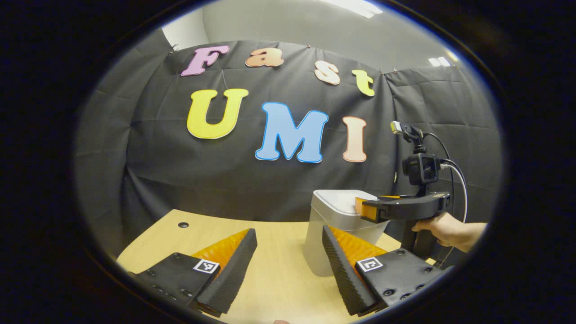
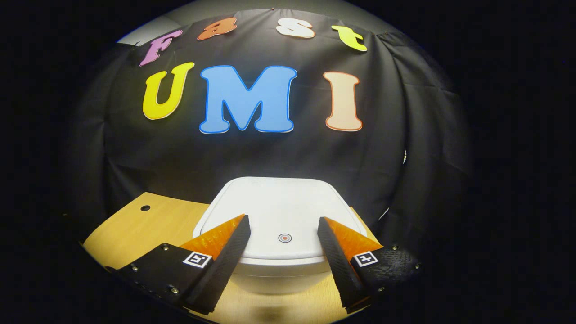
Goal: Press the lid of the desktop garbage bin to open it, pick up the crumpled paper on the desktop and throw it into the bin, then pick up the pop can on the desktop and drop it into the bin, and finally close the garbage bin lid.
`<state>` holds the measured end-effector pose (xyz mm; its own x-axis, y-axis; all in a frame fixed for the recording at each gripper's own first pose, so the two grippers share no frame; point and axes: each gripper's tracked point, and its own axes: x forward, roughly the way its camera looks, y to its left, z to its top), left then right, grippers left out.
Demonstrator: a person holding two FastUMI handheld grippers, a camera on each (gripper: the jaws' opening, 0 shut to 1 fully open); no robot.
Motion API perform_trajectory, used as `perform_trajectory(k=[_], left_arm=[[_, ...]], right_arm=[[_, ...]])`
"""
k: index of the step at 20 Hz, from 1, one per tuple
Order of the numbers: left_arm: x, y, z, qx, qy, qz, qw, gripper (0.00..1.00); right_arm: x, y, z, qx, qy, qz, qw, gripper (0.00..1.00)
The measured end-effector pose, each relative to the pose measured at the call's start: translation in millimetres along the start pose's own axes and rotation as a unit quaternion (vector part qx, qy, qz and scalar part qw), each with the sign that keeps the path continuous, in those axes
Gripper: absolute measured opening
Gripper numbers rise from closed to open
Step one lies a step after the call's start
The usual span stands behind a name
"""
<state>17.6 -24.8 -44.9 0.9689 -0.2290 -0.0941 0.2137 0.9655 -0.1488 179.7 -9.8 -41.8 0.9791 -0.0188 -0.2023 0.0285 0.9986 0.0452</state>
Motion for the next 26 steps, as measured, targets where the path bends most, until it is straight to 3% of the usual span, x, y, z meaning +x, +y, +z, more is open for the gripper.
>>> perform_trajectory(k=[8, 17, 26], left_arm=[[-4.1, 18.0, 25.5, 0.010, -0.025, 0.044, 0.999, 0.95], [3.4, 2.9, 36.5, 0.009, -0.041, 0.059, 0.997, 0.95], [1.7, -3.7, 43.9, 0.025, -0.057, 0.082, 0.995, 0.95]], right_arm=[[-15.1, -2.6, 14.6, 0.053, -0.016, 0.011, 0.998, 0.96], [-67.0, -5.7, 50.9, 0.026, -0.061, 0.028, 0.997, 0.96], [-120.7, 1.2, 48.4, -0.012, -0.115, 0.054, 0.992, 0.96]])
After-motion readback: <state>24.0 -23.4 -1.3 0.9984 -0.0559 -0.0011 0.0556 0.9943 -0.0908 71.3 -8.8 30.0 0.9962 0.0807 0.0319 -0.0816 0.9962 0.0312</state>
